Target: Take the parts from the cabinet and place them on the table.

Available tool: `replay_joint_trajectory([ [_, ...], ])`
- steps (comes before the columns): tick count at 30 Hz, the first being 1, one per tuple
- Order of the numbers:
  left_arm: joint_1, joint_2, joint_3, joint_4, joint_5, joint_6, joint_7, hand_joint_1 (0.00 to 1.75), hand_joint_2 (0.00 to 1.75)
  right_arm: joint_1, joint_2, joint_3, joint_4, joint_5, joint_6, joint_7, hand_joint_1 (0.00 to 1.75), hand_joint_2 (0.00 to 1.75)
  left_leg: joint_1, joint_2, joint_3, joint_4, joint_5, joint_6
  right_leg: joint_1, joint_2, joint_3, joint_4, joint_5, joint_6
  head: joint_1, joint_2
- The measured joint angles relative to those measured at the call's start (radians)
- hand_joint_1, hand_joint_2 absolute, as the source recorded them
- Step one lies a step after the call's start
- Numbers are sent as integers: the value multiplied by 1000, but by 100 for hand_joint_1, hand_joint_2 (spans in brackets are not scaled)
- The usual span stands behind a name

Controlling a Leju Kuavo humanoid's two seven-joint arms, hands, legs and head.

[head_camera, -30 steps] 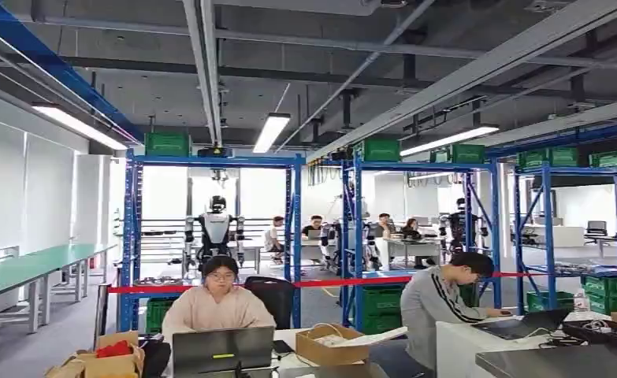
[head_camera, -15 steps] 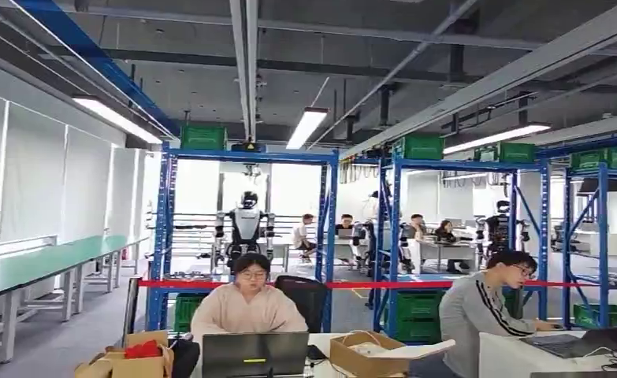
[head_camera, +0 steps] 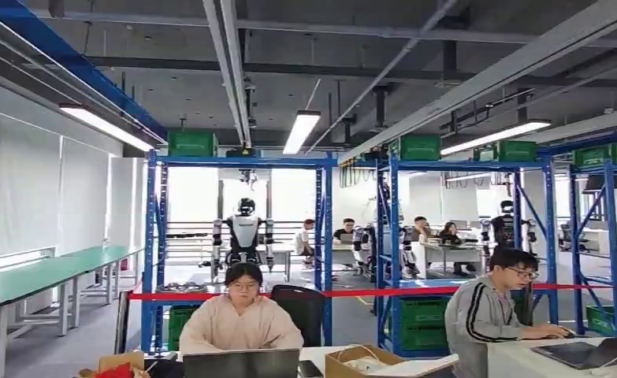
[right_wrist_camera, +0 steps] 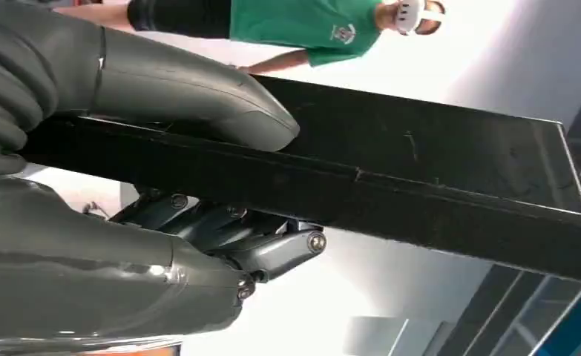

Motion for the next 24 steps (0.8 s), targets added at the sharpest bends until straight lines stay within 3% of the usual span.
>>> replay_joint_trajectory([
  [2,6,0,0,0,0,0,0,0,175,2,0,0,0,0,0,0,175,175,0,0,-78,63,-84,-3,2,8,25,0,-25,-2,0,0],
  [3,8,0,0,0,0,0,0,0,175,2,0,0,0,0,0,0,175,175,0,0,-95,52,-98,-3,3,11,43,0,-38,-1,0,0],
  [4,10,0,0,0,0,0,0,0,175,2,0,0,0,0,0,0,175,175,0,0,-98,18,-86,-2,3,14,63,0,-53,1,0,0],
  [5,10,0,0,0,0,0,0,0,175,2,0,0,0,0,0,0,175,175,0,0,-95,-36,-48,-1,3,15,84,0,-69,3,0,0],
  [6,10,0,0,0,0,0,0,0,175,2,0,0,0,0,0,0,175,175,0,0,-90,-99,25,3,4,14,104,0,-86,8,0,0],
  [7,14,0,0,0,0,0,0,0,175,2,0,0,1,0,0,0,175,175,0,0,-91,-154,150,8,4,14,120,0,-102,11,0,0],
  [8,15,0,0,0,0,0,0,0,175,4,0,0,3,0,0,2,175,175,-8,4,-91,-153,130,10,6,20,133,5,-115,19,-2,0],
  [11,9,0,0,0,-2,3,-3,0,175,3,0,1,-2,-1,0,1,175,175,-17,2,-80,-153,128,30,1,19,139,5,-120,37,0,0],
  [12,5,0,-1,0,-4,3,-5,0,175,2,-1,0,-4,-1,-1,1,175,175,-9,0,-70,-161,128,32,3,20,128,25,-111,44,0,0],
  [13,5,2,-2,0,-6,5,-5,0,175,2,-1,0,-5,0,-2,1,175,175,-6,0,-60,-171,124,38,2,16,102,77,-98,49,-1,0],
  [14,3,2,-2,0,-6,7,-6,0,175,1,-1,0,-8,0,-2,1,175,175,-6,0,-50,-179,120,42,1,14,63,137,-106,54,-1,0],
  [17,2,2,-2,0,-8,6,-7,0,175,1,-2,0,-8,2,-2,1,175,175,-5,0,-25,-185,99,46,-3,12,-66,303,-204,61,-1,0],
  [18,2,2,-2,0,-8,6,-6,0,175,1,-3,0,-8,2,-3,1,175,175,-5,-1,-16,-185,92,46,-3,12,-88,310,-208,61,0,0],
  [19,2,2,-3,0,-8,6,-7,0,175,1,-3,0,-9,6,-6,2,175,175,-6,-4,-5,-185,83,46,-3,12,-95,284,-185,59,-1,0],
  [20,2,0,-4,0,-8,6,-7,0,175,1,-3,0,-10,14,-10,3,175,175,-6,-5,9,-185,74,46,-1,12,-84,218,-126,55,0,0],
  [22,1,-3,-9,0,-9,6,-9,0,175,-2,-6,-1,-14,22,-12,6,175,175,-5,-7,28,-189,58,39,8,7,-44,50,21,41,0,0],
  [24,-2,-7,-10,0,-10,6,-11,0,175,-9,-10,-1,-14,29,-12,6,175,175,-4,-9,31,-193,53,29,17,7,-43,27,-10,24,0,0],
])
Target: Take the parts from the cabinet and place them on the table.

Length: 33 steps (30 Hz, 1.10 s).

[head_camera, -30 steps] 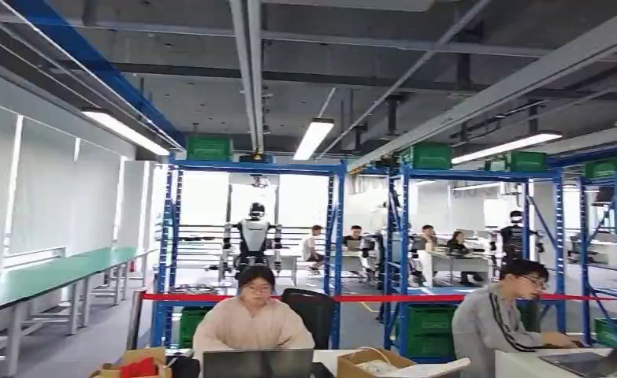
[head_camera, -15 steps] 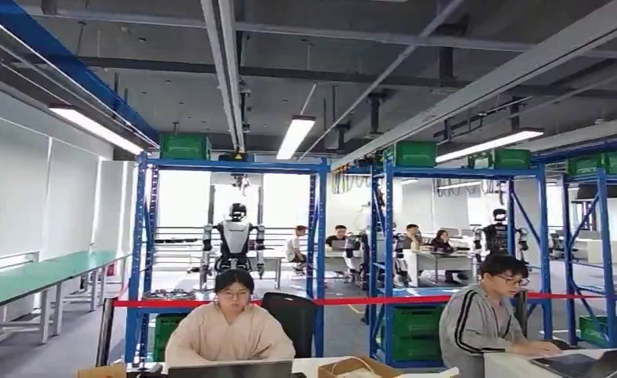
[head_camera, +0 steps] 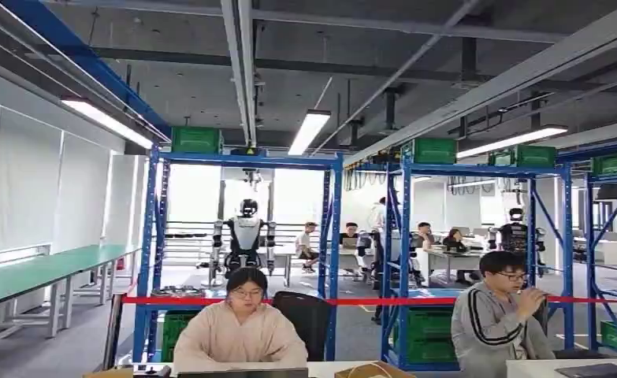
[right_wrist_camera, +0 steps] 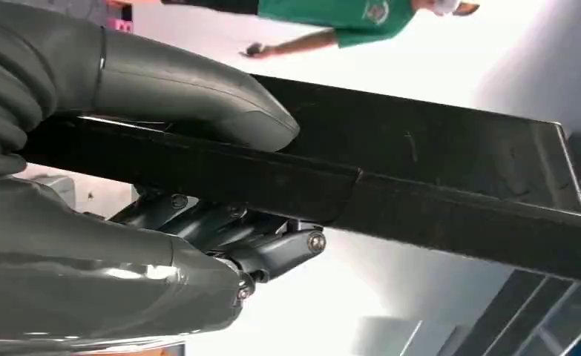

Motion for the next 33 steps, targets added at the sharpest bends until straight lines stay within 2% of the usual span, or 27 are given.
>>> replay_joint_trajectory([
  [1,1,0,0,0,0,0,0,0,175,0,0,0,-2,1,0,0,175,175,0,0,5,-5,-3,-7,0,2,0,4,19,-6,0,0],
  [2,2,0,0,0,0,0,0,0,175,-2,-2,0,-3,1,-2,0,175,175,-2,1,12,3,5,-13,2,2,5,-3,15,-13,0,0],
  [3,1,0,0,0,0,0,0,0,175,-3,-2,0,-3,1,-3,0,175,175,-4,0,17,-1,5,-16,-3,1,18,-12,16,-19,-1,0],
  [4,0,0,0,0,-1,0,0,0,175,-4,-2,0,-4,5,-3,-1,175,175,-2,1,16,10,-10,-15,-9,-6,33,-25,18,-22,-1,0],
  [5,-2,-2,0,0,-1,-1,-1,0,175,-9,-2,0,-5,11,-3,-2,175,175,-3,1,-3,47,-32,-16,-10,-8,39,-29,18,-25,0,0],
  [6,-5,-2,-1,0,-1,-1,-2,0,175,-13,-2,0,-5,16,-3,-3,175,175,-2,1,-36,107,-63,-20,-10,-10,40,-29,15,-28,-1,0],
  [7,-6,-1,-1,0,-1,0,-2,0,175,-13,-2,0,-5,16,-3,-3,175,175,0,1,-80,181,-97,-25,-10,-11,41,-29,13,-30,0,0],
  [8,-5,-1,-1,0,-1,0,-3,0,175,-13,-3,0,-5,13,-3,-3,175,175,-1,1,-119,243,-118,-29,-10,-12,41,-29,11,-30,0,0],
  [9,-1,-1,-1,0,-1,0,-4,0,175,-12,-3,0,-5,8,-3,-3,175,175,0,1,-144,274,-118,-33,-10,-12,42,-28,9,-30,0,0],
  [10,2,-1,-1,0,-1,0,-5,0,175,-12,-3,0,-4,4,-3,-3,175,175,2,1,-145,258,-96,-35,-11,-11,45,-28,6,-29,0,0],
  [11,2,-1,-1,0,-1,-1,-6,0,175,-13,-3,0,-5,2,-3,-3,175,175,5,1,-129,204,-52,-35,-12,-10,50,-28,2,-26,0,0],
  [13,-1,0,-1,0,-1,0,-6,0,175,-16,-3,0,-5,1,-3,-3,175,175,12,2,-67,37,65,-43,-14,-10,64,-25,-9,-16,0,0],
  [14,-3,-2,-1,0,-1,-1,-6,0,175,-18,-3,0,-5,0,-3,-2,175,175,8,2,-64,21,57,-42,-12,-10,63,-25,-12,-10,-1,0],
  [15,-7,-2,-2,0,-1,-1,-6,0,175,-23,-4,0,-7,-1,-3,-2,175,175,4,4,-57,-13,36,-33,-11,-9,55,-19,-12,-6,-2,0],
  [16,-6,-2,-2,0,-1,-1,-5,0,175,-23,-4,0,-11,-2,-3,-3,175,175,2,2,-64,2,53,-20,-11,-10,48,-18,-9,1,-1,0],
  [18,0,-2,-2,0,-4,-1,-6,0,175,-23,-4,1,-16,0,-3,-5,175,175,-3,0,-64,4,49,-12,-13,-12,51,-19,-11,5,0,0],
  [20,1,-2,-2,0,-6,-1,-5,0,175,-23,-5,1,-25,6,-3,-11,175,175,4,0,-58,0,51,-4,-15,-12,51,-10,-26,16,0,0],
  [21,-2,-2,-3,0,-6,-1,-4,0,175,-25,-5,1,-37,13,-5,-17,175,175,6,-1,-57,0,50,1,-15,-9,33,29,-51,22,-1,0],
  [23,-4,-2,-4,0,-7,0,7,0,175,-25,-5,1,-58,33,-13,-33,175,175,4,0,-54,0,47,5,-18,-10,-39,176,-118,27,-1,0],
  [24,-5,-2,-4,0,-7,3,18,0,175,-23,-5,1,-69,47,-15,-44,175,175,3,0,-53,0,45,7,-19,-10,-80,251,-140,28,-1,0],
  [25,-5,-2,-4,0,-7,5,28,0,175,-21,-6,1,-81,59,-17,-52,175,175,1,0,-51,0,45,8,-19,-9,-103,289,-140,27,-1,0],
  [26,-5,-2,-4,0,-7,6,35,0,175,-20,-7,1,-95,66,-18,-56,175,175,0,-1,-48,0,43,10,-18,-9,-101,277,-120,25,-1,0],
  [27,-4,-2,-5,0,-8,7,45,0,175,-20,-7,1,-111,70,-19,-59,175,175,-2,-2,-45,0,42,10,-18,-8,-79,223,-81,20,-1,0],
  [29,-5,-3,-6,0,-10,10,68,0,175,-21,-7,2,-141,76,-21,-65,175,175,-4,-7,-38,-1,39,8,-13,-5,3,46,10,3,-1,0],
  [30,-6,-6,-6,1,-10,12,78,0,175,-22,-7,2,-154,82,-23,-69,175,175,-4,-7,-38,-2,38,6,-7,-2,28,-2,5,-5,0,0],
  [33,-3,-6,-6,1,-8,18,102,0,175,-21,-7,2,-188,98,-35,-80,175,175,-1,-7,-38,-8,38,-9,-1,-1,28,-14,6,-8,-1,0],
])
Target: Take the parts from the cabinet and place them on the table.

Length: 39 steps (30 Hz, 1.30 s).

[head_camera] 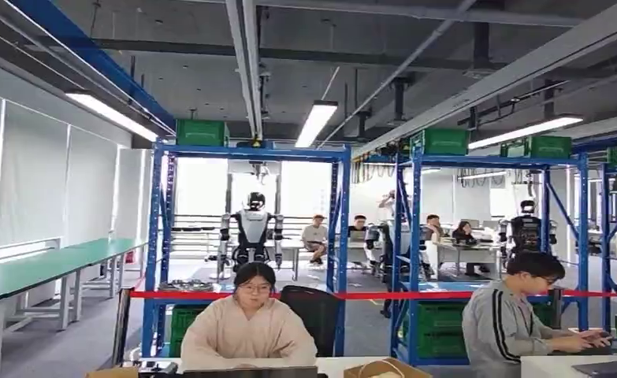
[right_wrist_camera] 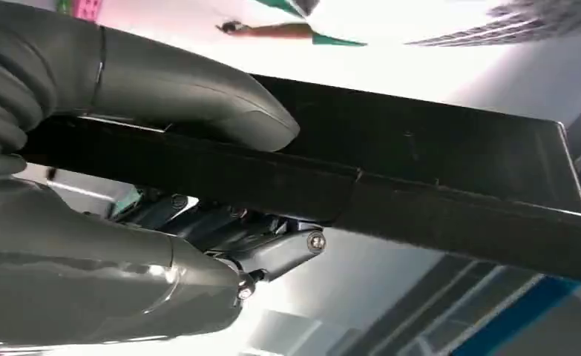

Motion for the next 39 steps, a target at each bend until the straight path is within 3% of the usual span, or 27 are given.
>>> replay_joint_trajectory([
  [1,0,0,0,0,1,0,5,0,175,1,0,0,-11,7,-6,-4,175,175,-1,0,4,-6,2,-7,-1,0,3,-7,3,-5,0,0],
  [2,0,0,0,0,2,3,11,0,175,2,0,0,-25,15,-12,-9,175,175,-1,1,7,-4,-6,-10,-13,-3,12,-26,13,-11,0,0],
  [3,1,-3,0,0,2,2,18,0,175,3,0,0,-37,26,-23,-13,175,175,-3,2,1,17,-27,-12,-12,-5,18,-33,15,-15,0,0],
  [6,4,-3,1,0,9,5,25,0,175,13,-2,0,-55,68,-60,-15,175,175,-1,2,-98,235,-139,-20,-11,-8,19,-32,14,-19,0,0],
  [7,6,-4,2,0,9,5,26,0,175,17,-3,0,-55,82,-73,-7,175,175,0,2,-121,285,-150,-22,-11,-8,19,-32,14,-19,0,0],
  [8,8,-4,2,0,7,3,26,0,175,17,-5,0,-54,95,-86,5,175,175,1,3,-122,285,-136,-24,-11,-7,19,-32,13,-18,0,0],
  [9,8,-5,2,0,2,1,25,0,175,9,-6,-1,-50,98,-94,17,175,175,2,3,-102,239,-101,-26,-11,-6,20,-31,13,-17,0,0],
  [11,5,-5,0,0,-10,-6,18,0,175,-33,-4,-4,-19,98,-112,57,175,175,6,6,-19,71,-13,-29,-13,-4,20,-24,10,-12,0,0],
  [12,2,-5,-2,0,-22,-12,13,0,175,-64,1,-8,9,107,-126,81,175,175,8,12,9,9,-2,-30,-11,-1,16,-17,6,-5,0,0],
  [13,-3,-5,-8,0,-32,-18,10,0,175,-98,7,-15,44,118,-139,103,175,175,6,8,10,-1,-6,-20,-4,2,9,-2,2,1,0,0],
  [16,-7,-5,-29,0,-61,-32,1,0,175,-198,28,-34,159,147,-159,152,175,175,-1,8,4,5,-2,-3,-9,1,7,-6,9,12,0,0],
  [18,-12,-4,-49,1,-84,-40,-5,0,175,-287,48,-47,266,171,-174,181,175,175,5,9,4,0,7,10,-11,0,-3,16,-12,22,0,0],
  [19,-16,-2,-58,1,-92,-41,-8,0,175,-329,57,-52,316,187,-184,189,175,175,6,9,4,0,8,14,-13,0,-22,68,-46,27,0,0],
  [21,-20,2,-77,1,-108,-45,-10,0,175,-403,76,-56,432,248,-216,194,175,175,5,9,3,1,8,15,-16,-1,-99,245,-126,32,0,0],
  [22,-20,3,-85,1,-115,-48,-11,0,175,-425,87,-56,487,290,-240,194,175,175,5,9,3,1,8,15,-17,-1,-131,313,-143,34,0,0],
  [23,-20,4,-93,1,-118,-52,-11,0,175,-443,100,-55,540,337,-266,194,175,175,5,8,4,1,8,15,-17,-1,-140,326,-134,34,0,0],
  [24,-20,4,-99,1,-121,-52,-11,0,175,-458,112,-53,580,383,-294,196,175,175,5,6,5,1,8,15,-17,0,-125,291,-105,32,0,0],
  [25,-22,4,-103,1,-123,-53,-11,0,175,-471,124,-51,614,433,-329,201,175,175,4,3,6,2,8,14,-17,0,-92,217,-61,28,0,0],
  [26,-24,4,-108,1,-123,-53,-12,0,175,-485,136,-48,644,485,-371,206,175,175,4,1,8,2,6,12,-16,1,-44,108,-6,20,0,0],
  [27,-24,4,-113,2,-123,-54,-12,0,175,-495,144,-44,665,533,-409,214,175,175,4,0,8,1,5,11,-13,3,-13,31,27,12,0,0],
  [30,-22,2,-121,7,-123,-53,-11,0,175,-517,159,-15,719,744,-532,273,175,175,6,-1,-2,-3,8,-4,-2,3,-8,6,15,-2,0,1],
  [32,-22,2,-126,8,-124,-53,-12,0,175,-522,164,6,744,859,-566,308,175,175,3,-1,-1,-9,8,-17,-7,2,-2,-13,14,-10,0,0],
  [33,-23,2,-127,9,-124,-52,-12,0,175,-525,172,19,758,921,-588,325,175,175,5,3,-4,1,-7,-18,-12,-2,3,-24,20,-13,0,0],
  [34,-23,2,-129,10,-124,-53,-13,0,175,-533,176,32,773,968,-607,340,175,175,4,3,-23,38,-32,-18,-13,-2,4,-26,20,-17,0,0],
  [37,-20,3,-131,10,-123,-51,-14,0,175,-541,181,78,831,1156,-645,387,175,175,4,3,-136,266,-123,-25,-10,-3,6,-24,17,-21,0,0],
  [38,-18,3,-131,10,-122,-50,-14,0,175,-539,182,94,850,1197,-649,395,175,175,5,3,-155,295,-118,-27,-10,-3,6,-23,17,-21,0,0],
  [39,-16,3,-132,10,-122,-50,-15,0,175,-538,183,108,868,1230,-654,406,175,175,6,3,-150,271,-91,-29,-10,-2,7,-22,15,-20,0,0],
])
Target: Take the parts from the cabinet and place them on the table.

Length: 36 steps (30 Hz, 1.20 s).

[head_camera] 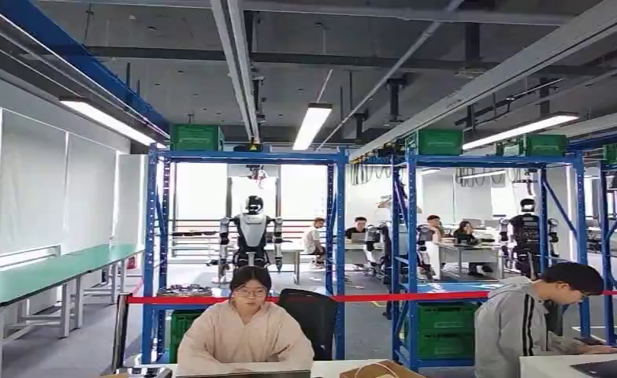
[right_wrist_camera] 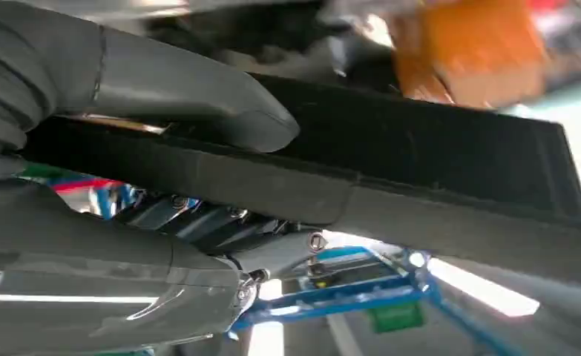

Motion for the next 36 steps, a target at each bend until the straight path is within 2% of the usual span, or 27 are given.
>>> replay_joint_trajectory([
  [1,0,0,-1,0,0,0,-1,0,175,-2,2,14,17,36,-7,11,175,175,3,1,25,-62,43,-2,-1,1,0,3,-3,2,0,0],
  [3,-1,1,-2,0,1,0,-4,0,175,-8,11,37,47,97,-17,31,175,175,9,5,103,-240,132,-6,-3,2,3,17,-16,11,0,0],
  [4,-3,0,-2,1,1,0,-4,0,175,-10,13,46,60,115,-25,38,175,175,3,5,112,-246,113,-6,5,3,-3,22,-20,18,0,0],
  [5,-4,0,-2,1,2,0,-5,0,175,-12,17,54,72,127,-26,44,175,175,4,3,110,-252,114,6,6,5,-8,31,-22,21,-3,0],
  [7,0,0,-3,1,2,0,-5,0,175,-17,21,70,96,159,-25,56,175,175,-1,1,108,-251,113,15,3,3,-6,27,-19,26,-2,0],
  [9,1,0,-3,1,2,0,-8,0,175,-27,28,89,125,208,-21,82,175,175,4,1,112,-255,117,26,0,3,-7,38,-32,36,-2,0],
  [10,-1,0,-4,1,2,0,-14,0,175,-34,31,98,143,230,-18,96,175,175,5,1,112,-256,117,32,0,3,-21,70,-56,42,-2,0],
  [13,-3,1,-6,1,2,0,-20,0,175,-42,44,120,206,261,-16,122,175,175,3,1,113,-256,115,36,-5,2,-135,310,-161,49,-2,0],
  [14,-1,1,-6,1,2,0,-21,0,175,-41,45,127,222,265,-15,125,175,175,3,1,113,-255,115,36,-5,2,-158,351,-163,49,-2,0],
  [15,0,1,-8,1,2,0,-21,0,175,-41,47,133,236,270,-14,131,175,175,3,0,114,-255,115,36,-5,2,-155,337,-143,47,-2,0],
  [16,1,1,-8,1,1,0,-23,0,175,-44,52,136,250,276,-12,141,175,175,2,-1,115,-255,114,37,-5,2,-132,282,-105,43,-2,0],
  [18,-1,0,-11,1,-2,-1,-26,0,175,-61,68,141,291,290,-4,172,175,175,0,-1,120,-256,113,36,-1,3,-47,95,-10,28,-2,0],
  [19,-1,0,-11,1,-3,-2,-28,0,175,-69,73,141,309,293,-1,182,175,175,2,-1,120,-257,113,36,3,3,-25,42,-4,22,-2,0],
  [20,-3,0,-13,3,-5,-2,-31,0,175,-84,82,141,348,294,0,194,175,175,-2,-2,117,-258,113,29,7,4,-17,28,-7,17,-2,0],
  [22,-1,0,-14,4,-13,-3,-37,0,175,-106,92,138,420,295,11,211,175,175,3,-2,119,-264,116,18,11,5,-18,28,-9,15,-2,0],
  [23,-1,0,-17,4,-16,-5,-45,0,175,-116,96,134,454,291,24,221,175,175,2,-2,123,-270,119,11,10,5,-16,21,-6,11,-2,0],
  [24,-1,0,-20,4,-22,-5,-51,0,175,-125,101,127,483,286,31,228,175,175,2,-1,122,-269,112,8,-2,1,-6,3,5,4,-2,0],
  [25,-1,0,-24,5,-23,-10,-57,0,175,-134,103,119,514,279,33,231,175,175,0,1,118,-256,97,7,-1,0,-2,-4,8,1,-2,0],
  [26,-2,0,-27,6,-24,-11,-59,0,175,-143,104,111,543,275,34,232,175,175,1,1,95,-203,62,7,0,-1,-2,-5,9,-2,-2,0],
  [28,1,3,-30,6,-26,-11,-60,0,175,-148,104,102,584,271,32,233,175,175,1,1,24,-45,-9,2,1,-1,-3,-4,8,-3,-2,0],
  [29,3,4,-32,6,-26,-11,-60,0,175,-147,104,99,602,270,32,233,175,175,1,1,-4,15,-22,-1,1,-1,-3,-3,8,-3,-2,0],
  [30,4,4,-35,6,-26,-11,-60,0,175,-147,104,96,616,268,32,233,175,175,3,1,-7,20,-11,-3,1,0,-3,-2,7,-3,-2,0],
  [31,3,4,-37,6,-29,-11,-62,0,175,-148,104,92,630,265,36,239,175,175,4,2,11,-22,22,-5,0,1,-3,1,6,-1,-2,0],
  [33,0,6,-40,6,-34,-11,-66,0,175,-157,107,77,650,257,41,251,175,175,9,3,90,-190,114,-10,-4,3,-2,12,-3,7,-2,0],
  [34,-1,6,-42,6,-35,-13,-67,0,175,-162,107,68,662,253,45,254,175,175,11,4,120,-248,116,-11,-4,2,-3,20,-9,15,-2,0],
  [35,-5,6,-43,8,-37,-14,-68,0,175,-166,104,59,674,249,47,258,175,175,6,3,124,-260,110,-6,5,2,-10,28,-13,20,0,0],
  [36,-5,6,-44,8,-37,-14,-69,0,175,-169,102,48,682,247,48,260,175,175,5,1,121,-255,112,5,4,2,-11,27,-11,24,-2,0],
])
